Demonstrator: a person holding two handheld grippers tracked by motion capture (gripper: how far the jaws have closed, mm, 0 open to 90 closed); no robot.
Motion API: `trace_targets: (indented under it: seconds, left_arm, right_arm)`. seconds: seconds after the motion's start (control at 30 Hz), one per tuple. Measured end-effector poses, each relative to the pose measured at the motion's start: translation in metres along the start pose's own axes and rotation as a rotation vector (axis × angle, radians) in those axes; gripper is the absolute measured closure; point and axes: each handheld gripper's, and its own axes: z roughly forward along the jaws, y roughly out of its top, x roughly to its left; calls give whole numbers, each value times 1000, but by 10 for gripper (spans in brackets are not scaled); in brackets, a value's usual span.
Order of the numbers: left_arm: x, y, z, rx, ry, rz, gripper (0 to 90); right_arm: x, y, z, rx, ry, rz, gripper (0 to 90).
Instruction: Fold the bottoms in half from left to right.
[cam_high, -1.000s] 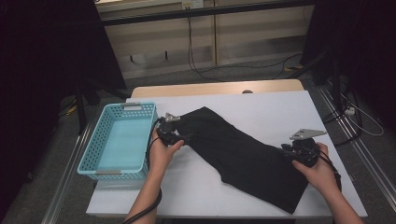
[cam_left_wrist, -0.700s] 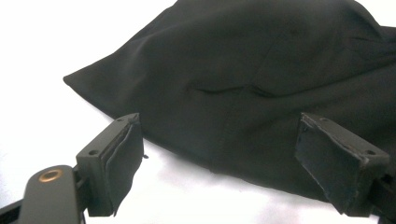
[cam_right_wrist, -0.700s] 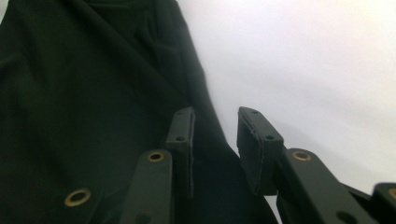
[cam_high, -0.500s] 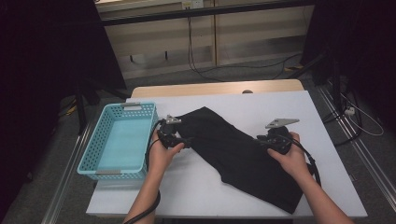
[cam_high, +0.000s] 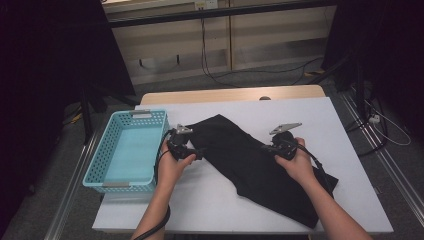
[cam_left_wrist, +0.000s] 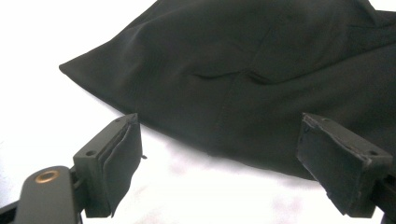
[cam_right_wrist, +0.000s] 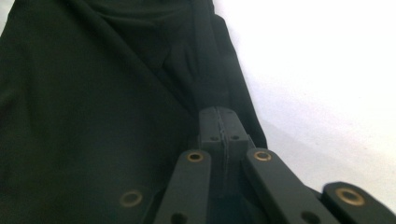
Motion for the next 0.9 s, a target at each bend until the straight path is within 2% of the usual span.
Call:
trace_targets:
  seconds: [0.1, 0.17, 0.23, 0.27, 0.33, 0.37, 0.47, 0.5, 0.63, 0.67, 0.7, 0.8, 0.83, 0.87, 0.9]
  left_arm:
    - [1, 0, -1, 2, -4, 6, 149]
    - [0, 1, -2, -10, 0, -4, 149]
    - [1, 0, -3, -8, 0, -2, 149]
    - [2, 0, -3, -7, 0, -3, 149]
    - [2, 0, -3, -13, -1, -10, 149]
    - [2, -1, -5, -10, 0, -7, 149]
    - [2, -1, -5, -11, 0, -8, 149]
    - [2, -2, -6, -9, 3, -2, 149]
    - [1, -2, -6, -1, -4, -1, 149]
    - [1, -2, -6, -2, -1, -2, 149]
    - [1, -3, -6, 0, -1, -1, 149]
    - [0, -3, -6, -5, 2, -4, 149]
    - [0, -3, -6, -4, 3, -3, 149]
    - [0, -3, -7, -3, 0, -6, 149]
    - [0, -3, -7, -8, 0, -9, 149]
  right_arm:
    - [-3, 3, -4, -18, 3, 20, 900]
    - [-6, 5, -7, -28, -6, 26, 900]
    - [-9, 5, -6, -31, 22, 46, 900]
    - [-9, 5, -5, -20, 32, 60, 863]
    - [-8, 5, -4, -3, 41, 61, 845]
    - [-6, 6, -4, -19, 11, 43, 815]
    - [-8, 8, -4, -75, 8, 79, 803]
    - [-9, 8, -2, -78, 17, 87, 804]
    - [-6, 5, 10, -22, 21, 56, 788]
    - [-5, 4, 11, -31, 18, 51, 823]
    - [-5, 5, 12, -29, 38, 52, 882]
    - [-3, 5, 12, -21, 51, 42, 900]
    - [-2, 6, 12, -17, 46, 22, 900]
    - [-2, 9, 10, -26, 31, 12, 900]
    - [-3, 10, 8, -41, 34, 23, 900]
